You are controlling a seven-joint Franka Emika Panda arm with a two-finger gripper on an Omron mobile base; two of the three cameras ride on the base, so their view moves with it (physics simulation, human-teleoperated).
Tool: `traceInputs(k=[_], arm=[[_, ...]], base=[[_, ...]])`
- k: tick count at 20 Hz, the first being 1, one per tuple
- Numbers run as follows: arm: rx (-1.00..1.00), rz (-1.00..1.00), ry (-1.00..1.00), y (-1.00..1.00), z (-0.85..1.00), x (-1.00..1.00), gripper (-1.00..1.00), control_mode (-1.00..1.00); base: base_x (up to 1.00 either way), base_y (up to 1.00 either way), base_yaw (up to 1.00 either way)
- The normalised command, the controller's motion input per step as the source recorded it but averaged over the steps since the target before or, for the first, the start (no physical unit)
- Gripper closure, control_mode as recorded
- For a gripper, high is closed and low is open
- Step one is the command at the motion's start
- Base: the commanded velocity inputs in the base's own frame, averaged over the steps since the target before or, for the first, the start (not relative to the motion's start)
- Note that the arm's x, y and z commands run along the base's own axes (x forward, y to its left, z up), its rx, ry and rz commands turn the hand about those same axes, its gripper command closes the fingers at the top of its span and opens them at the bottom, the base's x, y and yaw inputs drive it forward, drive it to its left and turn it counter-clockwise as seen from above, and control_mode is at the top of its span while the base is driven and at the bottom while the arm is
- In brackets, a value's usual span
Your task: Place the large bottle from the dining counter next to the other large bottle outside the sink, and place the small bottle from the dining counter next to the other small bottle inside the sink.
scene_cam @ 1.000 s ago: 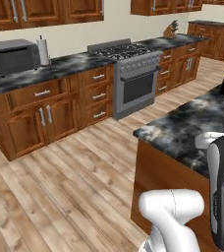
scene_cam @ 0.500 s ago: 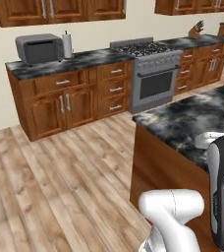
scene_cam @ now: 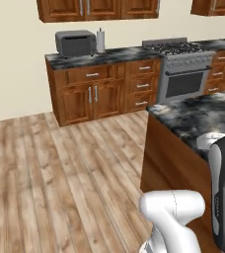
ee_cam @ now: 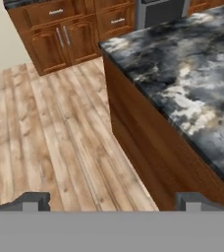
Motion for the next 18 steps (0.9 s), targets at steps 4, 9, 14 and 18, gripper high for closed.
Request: traceInputs(k=[4,9,14,18], arm=[[0.0,0.0,0.0,0.0,0.0,0.0,-1.0,1.0],[0.0,0.0,0.0,0.0,0.0,0.0,-1.0,1.0],[0.0,0.0,0.0,0.0,0.0,0.0,-1.0,1.0],[0.0,0.0,0.0,0.0,0.0,0.0,-1.0,1.0]], base=[[-0.47,-0.32,0.38],[-0.49,-0.27,0.38],[-0.53,-0.33,0.27],[-0.94,-0.35,0.04]])
